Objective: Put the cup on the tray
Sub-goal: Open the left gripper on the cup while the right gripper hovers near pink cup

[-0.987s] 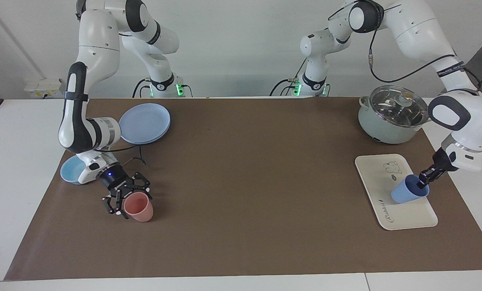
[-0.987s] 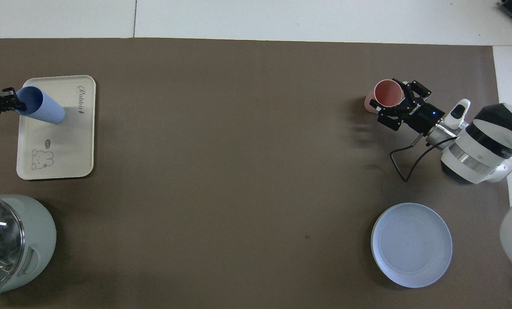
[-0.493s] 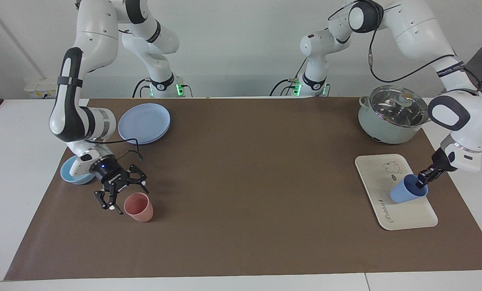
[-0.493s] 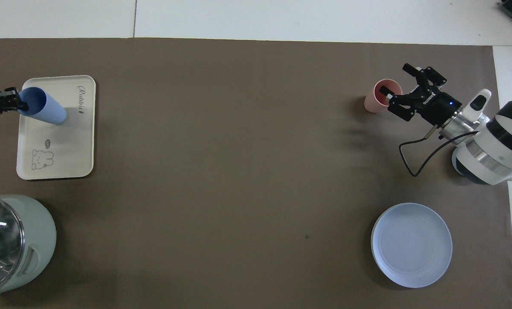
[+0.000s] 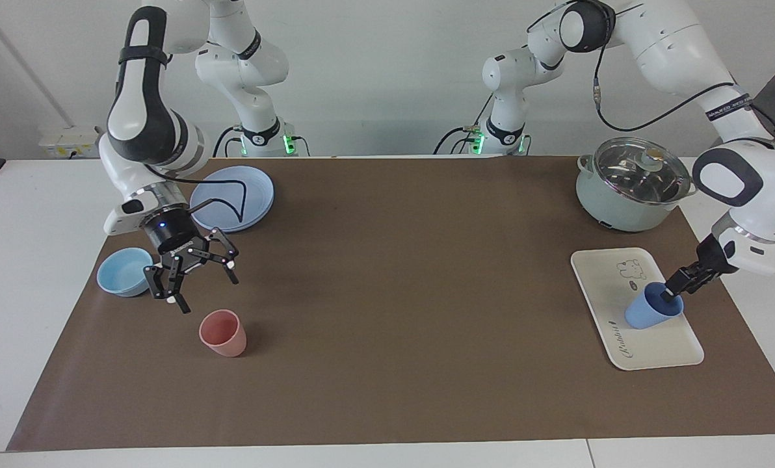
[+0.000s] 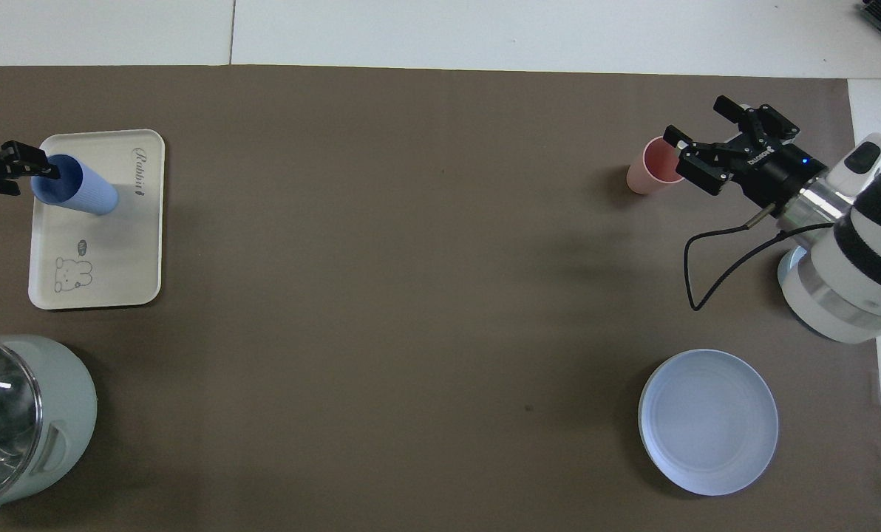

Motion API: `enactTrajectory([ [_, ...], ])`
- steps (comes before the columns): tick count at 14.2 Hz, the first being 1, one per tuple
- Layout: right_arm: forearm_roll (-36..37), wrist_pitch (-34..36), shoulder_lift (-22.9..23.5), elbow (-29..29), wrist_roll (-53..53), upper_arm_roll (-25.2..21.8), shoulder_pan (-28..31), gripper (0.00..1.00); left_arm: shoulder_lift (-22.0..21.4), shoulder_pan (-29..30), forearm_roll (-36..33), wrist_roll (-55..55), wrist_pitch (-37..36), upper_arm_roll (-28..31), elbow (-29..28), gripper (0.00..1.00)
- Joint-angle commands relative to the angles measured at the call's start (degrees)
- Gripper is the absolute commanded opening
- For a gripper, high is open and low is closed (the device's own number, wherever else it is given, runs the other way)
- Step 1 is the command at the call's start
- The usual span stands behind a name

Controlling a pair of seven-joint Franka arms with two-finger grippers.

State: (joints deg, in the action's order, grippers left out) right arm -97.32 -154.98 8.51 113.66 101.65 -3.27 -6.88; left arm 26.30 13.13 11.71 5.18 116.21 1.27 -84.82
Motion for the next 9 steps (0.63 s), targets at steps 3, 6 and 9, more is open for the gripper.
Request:
enactTrajectory([
  [3, 1.88, -12.63, -0.34, 1.39, -4.62, 0.19, -5.78, 1.00, -0.03, -5.91, -5.90, -0.61, -13.70, 0.84, 10.09, 0.82],
  [6, 3.97, -11.93, -0.34, 1.74, -4.45, 0.10, -4.99, 1.00, -0.81, -9.34, -9.14, -0.61, -21.09, 1.02, 13.18, 0.82],
  [9, 13.62, -6.59, -0.42, 1.57, -4.71, -0.07, -1.14, 1.00, -2.48, -13.55, -15.91, -0.26, -26.02, 0.75, 13.98, 0.82],
])
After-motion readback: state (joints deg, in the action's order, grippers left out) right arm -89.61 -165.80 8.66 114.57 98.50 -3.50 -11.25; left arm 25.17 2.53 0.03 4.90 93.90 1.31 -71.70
